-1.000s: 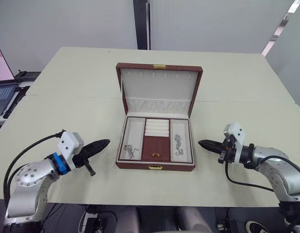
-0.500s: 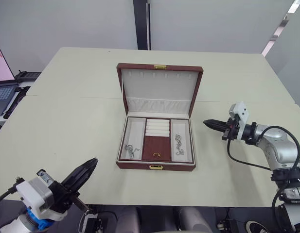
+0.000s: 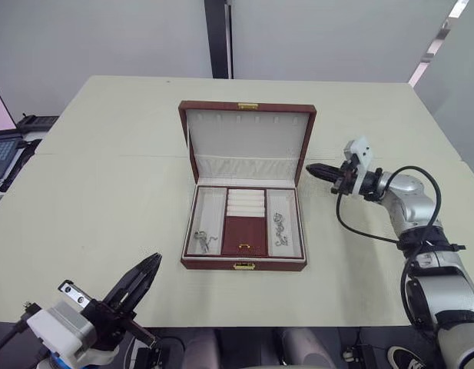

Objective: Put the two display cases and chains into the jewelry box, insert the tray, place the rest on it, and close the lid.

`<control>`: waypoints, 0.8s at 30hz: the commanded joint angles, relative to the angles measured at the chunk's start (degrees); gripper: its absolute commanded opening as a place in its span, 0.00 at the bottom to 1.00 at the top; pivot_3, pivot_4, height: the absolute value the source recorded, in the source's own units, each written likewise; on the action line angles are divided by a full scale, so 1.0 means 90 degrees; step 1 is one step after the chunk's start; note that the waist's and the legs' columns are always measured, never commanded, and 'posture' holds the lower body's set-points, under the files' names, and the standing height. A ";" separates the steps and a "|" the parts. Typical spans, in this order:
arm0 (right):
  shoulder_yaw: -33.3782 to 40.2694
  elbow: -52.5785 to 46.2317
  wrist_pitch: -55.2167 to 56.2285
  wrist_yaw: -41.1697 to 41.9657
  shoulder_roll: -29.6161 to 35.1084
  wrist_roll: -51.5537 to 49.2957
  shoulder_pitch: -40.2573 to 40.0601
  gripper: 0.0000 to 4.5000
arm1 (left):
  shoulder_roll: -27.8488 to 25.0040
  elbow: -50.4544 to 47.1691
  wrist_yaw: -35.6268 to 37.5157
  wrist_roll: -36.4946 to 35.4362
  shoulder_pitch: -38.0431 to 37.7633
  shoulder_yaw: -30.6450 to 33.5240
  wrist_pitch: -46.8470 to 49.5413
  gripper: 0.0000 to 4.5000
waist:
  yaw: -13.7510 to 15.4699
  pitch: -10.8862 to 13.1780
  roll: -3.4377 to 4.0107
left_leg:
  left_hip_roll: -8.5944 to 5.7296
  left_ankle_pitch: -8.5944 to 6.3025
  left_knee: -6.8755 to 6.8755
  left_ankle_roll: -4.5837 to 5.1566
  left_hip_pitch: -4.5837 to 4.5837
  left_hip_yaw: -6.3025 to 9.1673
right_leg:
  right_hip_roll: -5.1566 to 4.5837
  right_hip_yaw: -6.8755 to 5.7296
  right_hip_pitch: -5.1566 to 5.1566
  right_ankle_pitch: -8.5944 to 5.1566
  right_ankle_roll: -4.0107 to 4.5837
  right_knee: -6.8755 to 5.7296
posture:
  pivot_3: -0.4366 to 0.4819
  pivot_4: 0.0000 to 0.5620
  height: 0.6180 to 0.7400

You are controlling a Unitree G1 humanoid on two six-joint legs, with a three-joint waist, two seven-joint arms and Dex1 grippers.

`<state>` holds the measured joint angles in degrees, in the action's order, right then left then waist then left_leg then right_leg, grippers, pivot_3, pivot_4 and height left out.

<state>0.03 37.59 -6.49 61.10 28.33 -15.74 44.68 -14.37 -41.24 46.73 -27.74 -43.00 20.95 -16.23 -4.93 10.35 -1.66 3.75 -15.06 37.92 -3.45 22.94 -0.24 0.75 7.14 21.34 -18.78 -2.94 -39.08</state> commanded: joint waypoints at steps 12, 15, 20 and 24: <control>0.0377 0.2215 0.1354 -0.0287 -0.0661 0.0177 0.1791 0.00 | -0.0196 -0.0122 -0.0308 0.0078 -0.0005 -0.0212 -0.0166 0.00 | -0.0025 0.0003 0.0006 | 0.0002 0.0000 -0.0001 0.0001 -0.0002 -0.0002 | 0.0000 0.0001 0.0002 0.0001 0.0002 -0.0003 | 0.48 0.27 1.00; 0.0388 0.2339 0.1430 -0.0181 -0.0834 0.0160 0.2071 0.00 | -0.0204 -0.0086 -0.0374 0.0110 0.0002 -0.0261 -0.0197 0.00 | -0.0024 0.0005 0.0009 | 0.0001 0.0000 -0.0001 0.0001 -0.0001 -0.0002 | -0.0001 0.0001 0.0002 0.0001 0.0002 -0.0003 | 0.48 0.27 1.00; 0.0396 0.1771 0.1096 0.0346 -0.1055 -0.0070 0.2092 0.00 | -0.0214 -0.0053 -0.0478 0.0138 -0.0011 -0.0302 -0.0215 0.00 | -0.0021 0.0009 0.0016 | 0.0002 -0.0001 -0.0005 0.0001 0.0000 0.0001 | -0.0002 -0.0004 0.0002 0.0001 0.0003 -0.0003 | 0.48 0.27 1.00; 0.0359 0.1042 0.0588 0.0784 -0.1075 -0.0234 0.1896 0.00 | -0.0234 -0.0038 -0.0527 0.0154 0.0006 -0.0305 -0.0217 0.00 | -0.0019 0.0014 0.0023 | 0.0003 -0.0001 -0.0006 0.0002 0.0001 0.0000 | -0.0002 -0.0003 0.0005 0.0001 0.0003 -0.0004 | 0.48 0.27 1.00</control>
<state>2.66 51.34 0.21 66.27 18.80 -15.56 61.47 -16.05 -40.90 42.33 -26.35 -42.89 18.25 -17.00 -5.10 10.48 -1.46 3.79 -15.07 37.86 -3.43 22.95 -0.24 0.74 7.10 21.39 -18.77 -2.91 -39.12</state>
